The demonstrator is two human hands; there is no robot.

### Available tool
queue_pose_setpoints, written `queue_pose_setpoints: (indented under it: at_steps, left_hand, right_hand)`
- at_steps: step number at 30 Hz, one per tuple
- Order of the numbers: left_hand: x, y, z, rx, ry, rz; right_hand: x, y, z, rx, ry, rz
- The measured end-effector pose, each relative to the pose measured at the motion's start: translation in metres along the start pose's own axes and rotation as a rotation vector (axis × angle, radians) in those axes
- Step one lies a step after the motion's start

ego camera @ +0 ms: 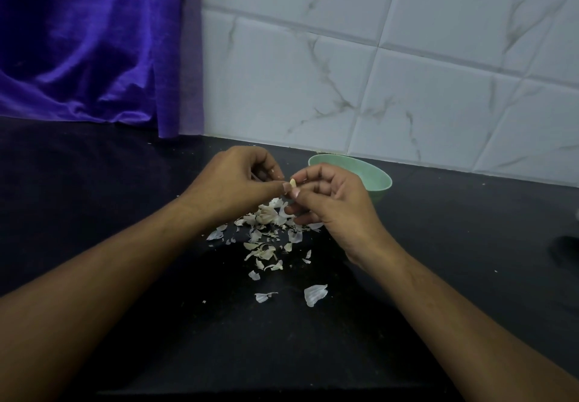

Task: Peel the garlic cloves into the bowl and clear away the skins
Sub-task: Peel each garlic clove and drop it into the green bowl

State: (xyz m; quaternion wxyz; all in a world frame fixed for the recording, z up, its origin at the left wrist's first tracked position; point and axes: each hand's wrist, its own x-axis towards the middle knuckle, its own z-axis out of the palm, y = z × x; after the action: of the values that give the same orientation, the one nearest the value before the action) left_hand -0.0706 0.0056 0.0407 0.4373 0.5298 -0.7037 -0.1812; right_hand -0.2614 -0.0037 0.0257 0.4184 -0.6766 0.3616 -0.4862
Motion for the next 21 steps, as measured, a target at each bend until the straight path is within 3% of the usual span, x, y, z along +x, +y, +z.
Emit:
queue_pose_setpoints:
  at_steps: [13,21]
  left_hand:
    - [-0.0005,0.0005,-0.0012,-0.170,-0.092,-0.034]
    - [-0.0030,0.0035,0.0006,0.023,-0.022,0.073]
  right_hand:
    - [0.0010,0.0005,-0.0011,0.002,-0.003,-0.008]
    - [0.0015,0.0032,0.0007,0.013,0.020,0.005]
